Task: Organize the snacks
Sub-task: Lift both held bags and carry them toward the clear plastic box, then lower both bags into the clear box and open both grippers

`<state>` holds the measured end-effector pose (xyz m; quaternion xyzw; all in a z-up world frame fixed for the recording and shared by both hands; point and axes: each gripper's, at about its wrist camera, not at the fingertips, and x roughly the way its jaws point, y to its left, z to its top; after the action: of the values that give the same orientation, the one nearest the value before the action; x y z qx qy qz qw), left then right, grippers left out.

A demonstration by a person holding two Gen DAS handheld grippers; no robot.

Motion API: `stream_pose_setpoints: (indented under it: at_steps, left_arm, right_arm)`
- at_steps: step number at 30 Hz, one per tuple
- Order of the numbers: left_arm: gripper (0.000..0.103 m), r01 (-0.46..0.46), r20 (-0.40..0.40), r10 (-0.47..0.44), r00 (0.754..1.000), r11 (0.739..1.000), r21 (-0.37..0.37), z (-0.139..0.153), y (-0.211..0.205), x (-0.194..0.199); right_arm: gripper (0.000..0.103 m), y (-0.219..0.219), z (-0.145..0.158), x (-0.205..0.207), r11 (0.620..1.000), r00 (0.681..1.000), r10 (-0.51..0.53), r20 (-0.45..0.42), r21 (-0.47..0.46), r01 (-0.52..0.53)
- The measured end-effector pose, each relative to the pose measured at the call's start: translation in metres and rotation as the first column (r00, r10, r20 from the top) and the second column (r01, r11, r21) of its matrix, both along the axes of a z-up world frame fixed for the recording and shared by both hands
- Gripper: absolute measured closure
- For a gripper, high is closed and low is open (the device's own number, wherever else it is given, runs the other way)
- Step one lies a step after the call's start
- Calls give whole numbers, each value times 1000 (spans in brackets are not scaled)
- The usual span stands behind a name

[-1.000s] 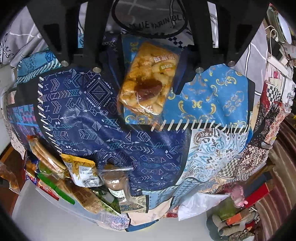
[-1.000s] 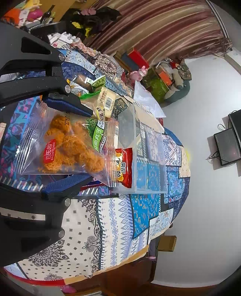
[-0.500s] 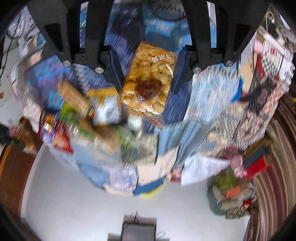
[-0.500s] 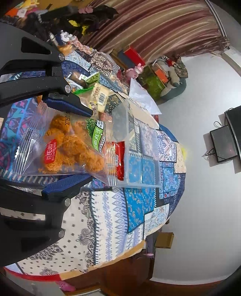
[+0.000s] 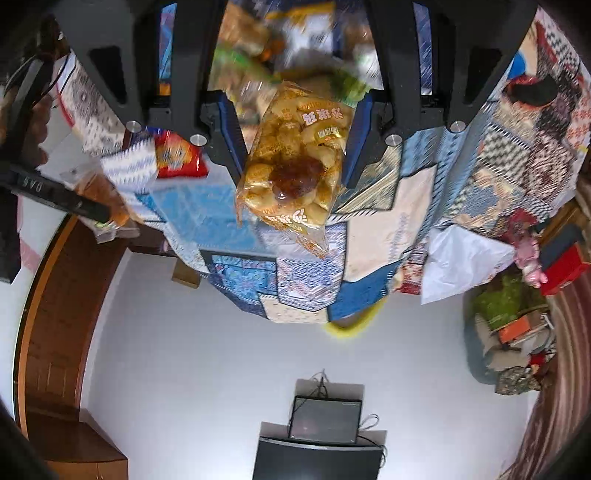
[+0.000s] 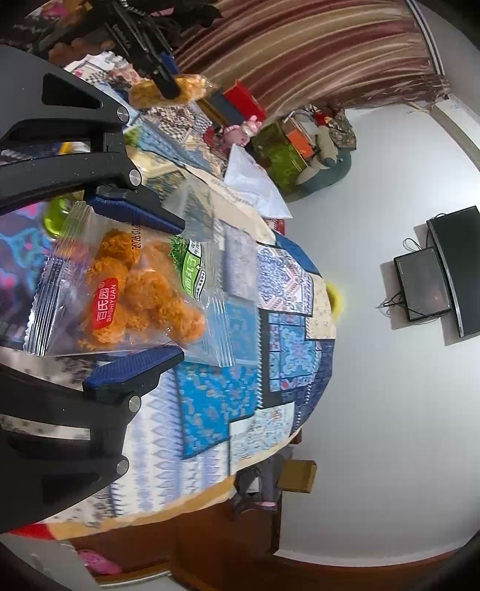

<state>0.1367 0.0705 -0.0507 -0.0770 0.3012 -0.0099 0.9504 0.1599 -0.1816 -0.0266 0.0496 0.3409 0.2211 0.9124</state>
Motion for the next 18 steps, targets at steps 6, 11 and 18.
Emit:
stream_pose_setpoints:
  at_steps: [6,11,18]
  left_arm:
    - [53,27,-31,-27,999,1000,7,-3,-10,63]
    - [53,50,-90,-49,995,999,6,-22,-15,108]
    - [53,80,-219,-79,972,997,-6,-56,-21,164]
  right_arm:
    - [44,11,-5,42,1000,1000,-6,-5,-17,6]
    - [44,22,-20,75,999,1000,-5,-28,-43,4]
    - [44,39,-45,112,997,996,16,-89,-77,-22]
